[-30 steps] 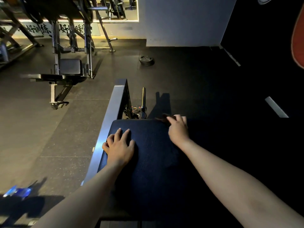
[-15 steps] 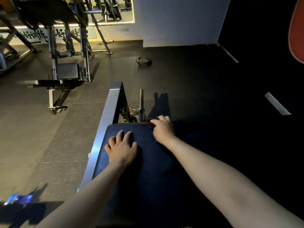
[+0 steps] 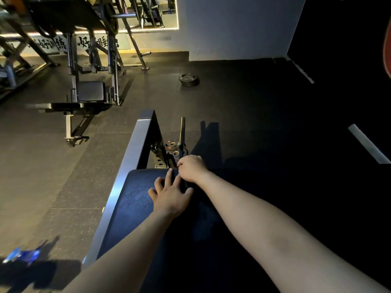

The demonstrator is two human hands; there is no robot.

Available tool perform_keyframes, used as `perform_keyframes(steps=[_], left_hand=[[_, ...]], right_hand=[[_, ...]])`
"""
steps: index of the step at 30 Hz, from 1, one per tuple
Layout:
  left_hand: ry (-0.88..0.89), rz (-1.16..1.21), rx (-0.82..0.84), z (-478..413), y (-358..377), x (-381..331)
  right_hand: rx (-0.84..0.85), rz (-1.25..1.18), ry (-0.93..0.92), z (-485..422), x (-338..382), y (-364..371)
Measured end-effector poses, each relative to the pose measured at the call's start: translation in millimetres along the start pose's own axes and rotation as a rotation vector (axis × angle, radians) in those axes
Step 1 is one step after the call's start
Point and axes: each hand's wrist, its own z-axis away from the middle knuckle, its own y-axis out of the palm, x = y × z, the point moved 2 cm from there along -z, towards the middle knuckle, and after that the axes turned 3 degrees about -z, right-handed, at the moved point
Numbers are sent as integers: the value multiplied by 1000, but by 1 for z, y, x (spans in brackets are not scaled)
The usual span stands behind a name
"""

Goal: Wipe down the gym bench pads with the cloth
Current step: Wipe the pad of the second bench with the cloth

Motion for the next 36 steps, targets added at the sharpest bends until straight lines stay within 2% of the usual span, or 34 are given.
perform_keyframes(steps=[3, 8, 11, 14, 19, 22, 25, 30, 33, 36], left_hand=[[-10, 4, -12, 0, 1, -1], [-20, -24, -31, 0, 3, 2], [-26, -34, -30, 0, 5, 0], [-38, -31, -32, 1, 5, -2], [-49, -30, -40, 1, 5, -5], [-74, -30, -41, 0, 6, -7], [-90, -28, -29, -3, 5, -17], [-30, -25, -9, -4, 11, -32], [-30, -12, -11, -4, 14, -29], [-54, 3, -21, -4, 14, -30]], right_hand=[[31, -48, 61, 1, -15, -6], [41, -14, 415, 19, -87, -51], [52, -9, 528, 27, -113, -65], [52, 26, 470, 24, -92, -61], [68, -25, 269, 10, -38, -36], [74, -40, 201, 14, -36, -27], [7, -11, 267, 26, -66, -38], [-94, 67, 545, 50, -135, -66], [-139, 9, 537, 52, -139, -65], [-185, -76, 414, 47, -108, -51]])
